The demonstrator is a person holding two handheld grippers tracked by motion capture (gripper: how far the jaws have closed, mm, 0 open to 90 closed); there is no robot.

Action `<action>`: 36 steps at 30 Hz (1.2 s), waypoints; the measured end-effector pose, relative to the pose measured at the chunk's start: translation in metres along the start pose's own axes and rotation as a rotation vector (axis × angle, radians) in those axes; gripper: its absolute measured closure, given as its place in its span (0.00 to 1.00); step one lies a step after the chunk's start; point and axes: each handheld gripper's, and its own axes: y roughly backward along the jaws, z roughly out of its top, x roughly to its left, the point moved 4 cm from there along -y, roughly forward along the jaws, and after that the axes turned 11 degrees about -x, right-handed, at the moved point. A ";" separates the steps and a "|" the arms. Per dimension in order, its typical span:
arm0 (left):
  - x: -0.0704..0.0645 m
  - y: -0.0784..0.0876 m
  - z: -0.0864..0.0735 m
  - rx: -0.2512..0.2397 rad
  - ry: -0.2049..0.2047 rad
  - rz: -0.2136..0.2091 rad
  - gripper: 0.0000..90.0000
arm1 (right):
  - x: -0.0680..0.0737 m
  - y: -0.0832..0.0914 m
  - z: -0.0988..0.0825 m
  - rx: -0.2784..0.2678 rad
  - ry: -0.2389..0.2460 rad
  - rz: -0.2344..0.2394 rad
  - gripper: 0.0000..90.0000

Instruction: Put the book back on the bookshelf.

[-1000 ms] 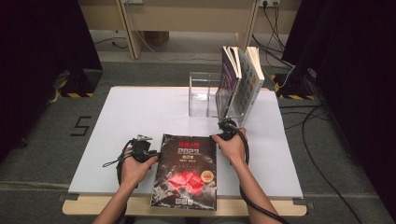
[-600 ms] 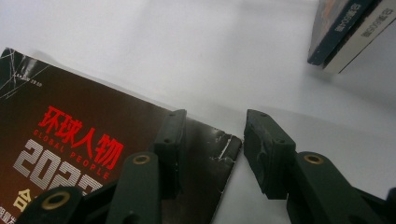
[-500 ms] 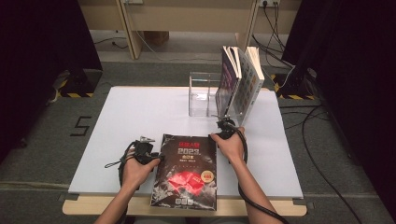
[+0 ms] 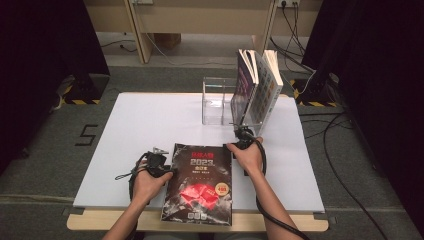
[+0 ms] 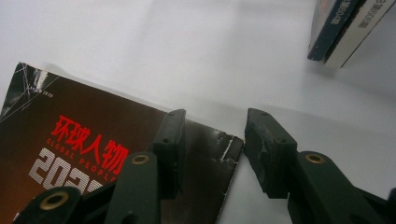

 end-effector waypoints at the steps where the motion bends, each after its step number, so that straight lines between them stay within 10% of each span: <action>1: -0.001 0.000 0.000 0.002 -0.006 0.007 0.72 | 0.000 0.000 0.000 0.003 0.001 -0.005 0.65; 36: -0.005 0.000 0.000 0.010 -0.028 0.038 0.73 | 0.007 0.013 -0.012 0.038 -0.051 -0.001 0.68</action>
